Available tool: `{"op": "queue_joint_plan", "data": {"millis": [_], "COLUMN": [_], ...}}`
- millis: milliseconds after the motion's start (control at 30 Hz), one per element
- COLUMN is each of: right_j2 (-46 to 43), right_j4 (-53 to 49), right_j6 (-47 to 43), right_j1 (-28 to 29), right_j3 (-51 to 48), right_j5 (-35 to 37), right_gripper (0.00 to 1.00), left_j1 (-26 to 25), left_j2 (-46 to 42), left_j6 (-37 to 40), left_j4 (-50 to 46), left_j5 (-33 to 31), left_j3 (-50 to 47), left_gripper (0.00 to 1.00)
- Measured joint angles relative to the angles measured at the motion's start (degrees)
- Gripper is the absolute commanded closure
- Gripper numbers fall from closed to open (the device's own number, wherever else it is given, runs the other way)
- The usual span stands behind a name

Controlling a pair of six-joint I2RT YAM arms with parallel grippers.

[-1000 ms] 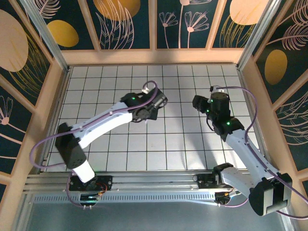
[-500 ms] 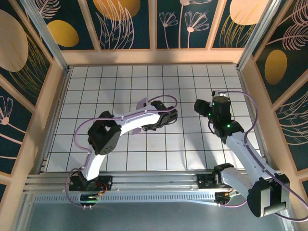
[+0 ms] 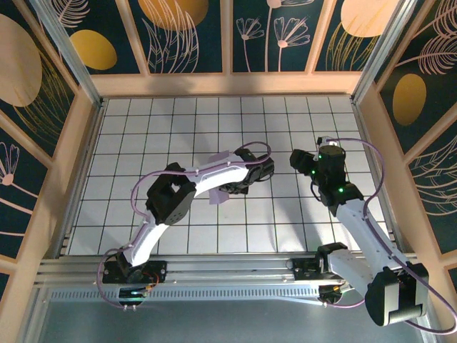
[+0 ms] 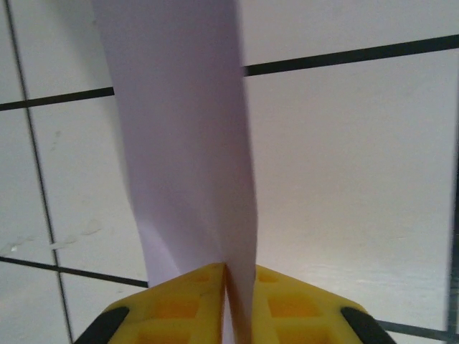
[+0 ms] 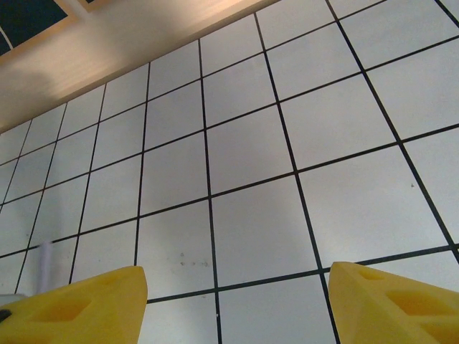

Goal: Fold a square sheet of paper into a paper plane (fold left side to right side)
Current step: Turn over the paper at the center of the table.

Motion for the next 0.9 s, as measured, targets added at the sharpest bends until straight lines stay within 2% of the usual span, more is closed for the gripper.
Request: {"op": "queue_joint_plan", "data": {"millis": [200, 533, 700, 900], "right_j2": [-0.37, -0.17, 1.88, 6.32], "right_j4": [0.42, 0.07, -0.52, 0.59], "right_j6": [0.00, 0.00, 0.48, 4.96], "right_j1": [-0.20, -1.18, -1.31, -1.27], "right_j3": [-0.76, -0.85, -0.66, -0.63], "right_j5": [-1.29, -6.51, -12.26, -22.34], "right_gripper": [0.32, 0.32, 0.38, 0.52], "left_j1": [0.02, 1.51, 4.61, 12.46], "left_j2": [1.14, -0.57, -10.84, -27.39], "left_j6": [2.14, 4.92, 5.27, 3.61], "left_j4": [0.52, 7.96, 19.32, 37.62], "left_j5": [3.69, 13.14, 19.17, 26.82], "left_j3": [2.75, 3.06, -8.07, -28.61], "left_gripper": [0.61, 0.47, 0.46, 0.46]}}
